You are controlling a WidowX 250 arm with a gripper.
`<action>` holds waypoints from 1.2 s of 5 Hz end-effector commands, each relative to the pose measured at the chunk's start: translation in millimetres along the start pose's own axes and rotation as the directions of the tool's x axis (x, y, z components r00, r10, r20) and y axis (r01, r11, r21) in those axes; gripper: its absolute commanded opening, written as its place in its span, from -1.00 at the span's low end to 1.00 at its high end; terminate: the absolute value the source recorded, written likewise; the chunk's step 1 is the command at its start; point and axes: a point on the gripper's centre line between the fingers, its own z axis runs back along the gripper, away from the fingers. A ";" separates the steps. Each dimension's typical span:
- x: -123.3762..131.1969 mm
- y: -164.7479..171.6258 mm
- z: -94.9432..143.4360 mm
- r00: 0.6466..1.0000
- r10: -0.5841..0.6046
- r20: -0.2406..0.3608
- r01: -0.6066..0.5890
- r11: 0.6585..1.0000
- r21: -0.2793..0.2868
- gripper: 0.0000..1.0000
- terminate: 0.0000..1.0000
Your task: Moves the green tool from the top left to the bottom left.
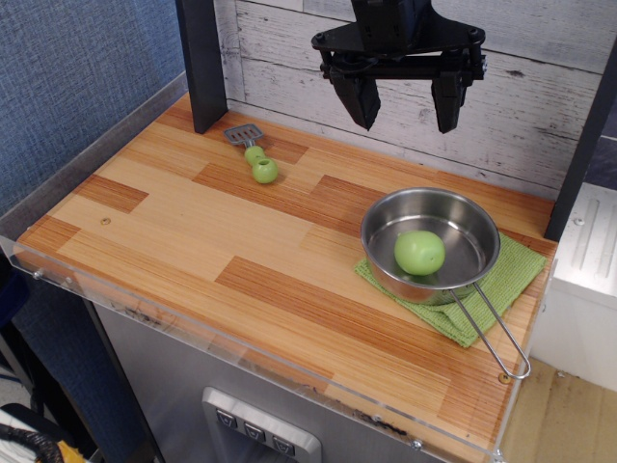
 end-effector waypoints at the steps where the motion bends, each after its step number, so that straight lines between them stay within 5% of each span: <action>1: 0.0 0.0 0.0 1.000 0.000 0.000 0.000 1.000 0.000 1.00 -1.00; 3: -6.5 24.2 -5.3 0.979 0.200 0.033 -0.201 0.979 0.028 1.00 -1.00; 6: 4.6 61.2 -15.5 0.864 0.498 0.073 -0.503 0.860 0.084 1.00 -1.00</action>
